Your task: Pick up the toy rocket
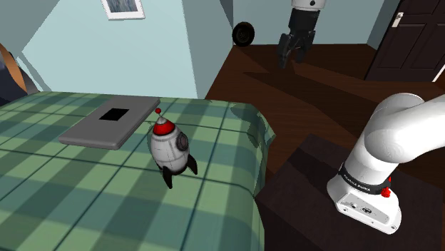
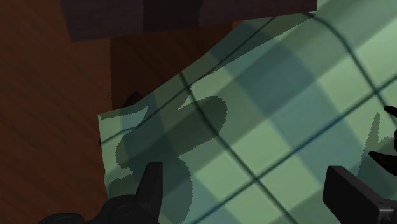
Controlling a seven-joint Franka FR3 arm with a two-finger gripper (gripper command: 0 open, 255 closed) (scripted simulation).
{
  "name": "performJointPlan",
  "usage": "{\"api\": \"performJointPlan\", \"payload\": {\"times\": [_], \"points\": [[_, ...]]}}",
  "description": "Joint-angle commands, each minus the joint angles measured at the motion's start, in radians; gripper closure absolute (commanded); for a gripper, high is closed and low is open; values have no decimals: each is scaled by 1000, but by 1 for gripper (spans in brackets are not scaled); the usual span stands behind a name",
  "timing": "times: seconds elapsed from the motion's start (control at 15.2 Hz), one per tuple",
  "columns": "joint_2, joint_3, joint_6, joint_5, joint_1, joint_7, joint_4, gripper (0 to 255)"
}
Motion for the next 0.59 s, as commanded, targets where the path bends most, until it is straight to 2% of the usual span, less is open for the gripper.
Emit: {"api": "performJointPlan", "payload": {"times": [0.0, 0.53], "points": [[0, 0, 0, 0, 0, 0, 0, 0], [73, 230, 7, 125, 10, 359, 57, 0]]}}
